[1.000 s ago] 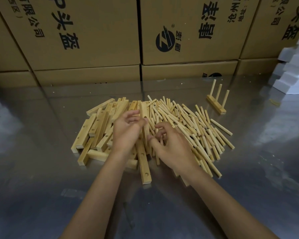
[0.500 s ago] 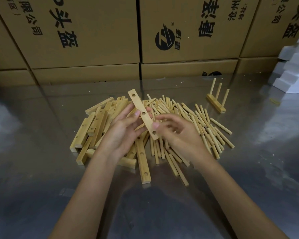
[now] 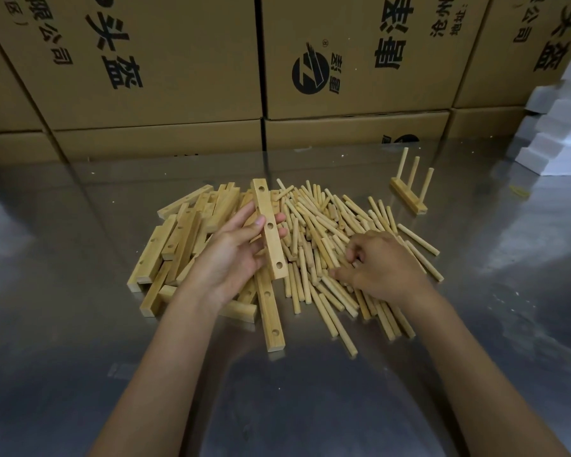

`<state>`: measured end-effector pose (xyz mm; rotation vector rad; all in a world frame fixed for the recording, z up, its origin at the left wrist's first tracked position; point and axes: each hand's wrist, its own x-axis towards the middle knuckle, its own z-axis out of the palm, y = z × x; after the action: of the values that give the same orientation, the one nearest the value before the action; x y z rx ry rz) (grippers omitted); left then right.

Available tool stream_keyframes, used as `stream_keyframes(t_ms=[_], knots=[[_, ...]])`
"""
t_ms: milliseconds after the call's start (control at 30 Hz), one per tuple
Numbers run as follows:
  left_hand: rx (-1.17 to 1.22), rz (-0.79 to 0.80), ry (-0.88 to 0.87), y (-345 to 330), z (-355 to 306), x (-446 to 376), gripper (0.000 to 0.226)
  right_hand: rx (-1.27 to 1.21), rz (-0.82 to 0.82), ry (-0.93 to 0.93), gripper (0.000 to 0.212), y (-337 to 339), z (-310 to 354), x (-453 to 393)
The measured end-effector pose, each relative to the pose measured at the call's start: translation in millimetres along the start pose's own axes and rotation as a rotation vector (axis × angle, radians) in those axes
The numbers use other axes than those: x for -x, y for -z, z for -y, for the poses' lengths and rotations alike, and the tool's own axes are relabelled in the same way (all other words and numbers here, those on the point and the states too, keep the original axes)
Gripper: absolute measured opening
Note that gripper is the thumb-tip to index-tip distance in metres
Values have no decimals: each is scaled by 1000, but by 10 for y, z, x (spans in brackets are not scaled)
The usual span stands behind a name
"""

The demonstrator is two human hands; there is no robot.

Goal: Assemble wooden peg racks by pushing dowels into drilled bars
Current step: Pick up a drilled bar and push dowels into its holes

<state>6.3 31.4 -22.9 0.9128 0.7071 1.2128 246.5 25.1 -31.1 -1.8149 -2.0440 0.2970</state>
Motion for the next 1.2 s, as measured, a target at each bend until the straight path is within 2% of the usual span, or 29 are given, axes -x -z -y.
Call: stream_keyframes(t_ms=[100,267,400,500,567,667,767,967,1200], knots=[[-6,-11,7,-9,6,4,45,37,-64,15,33,-105,61,-25],[-5,-50,18,-12,2,9,43,-105,-61,-56,19,-154,95,-56],[0,-63,24,-19,-7,13,48,-474,-186,-49,9,-55,136,-39],[12,-40,26,-38,-12,32,50,-664,-247,61,2,49,251,17],[-18,7,30,-42,-9,45,55,-609,-290,166,8,50,330,78],[-73,90,44,-47,-12,71,61,-391,-407,310,23,31,410,144],[-99,148,46,-72,-26,93,59,-245,-496,349,28,41,416,156],[-193,128,3,-111,-32,117,56,-327,-597,346,25,85,412,159],[-309,133,-10,-160,-63,148,65,-215,-627,400,21,92,403,161]])
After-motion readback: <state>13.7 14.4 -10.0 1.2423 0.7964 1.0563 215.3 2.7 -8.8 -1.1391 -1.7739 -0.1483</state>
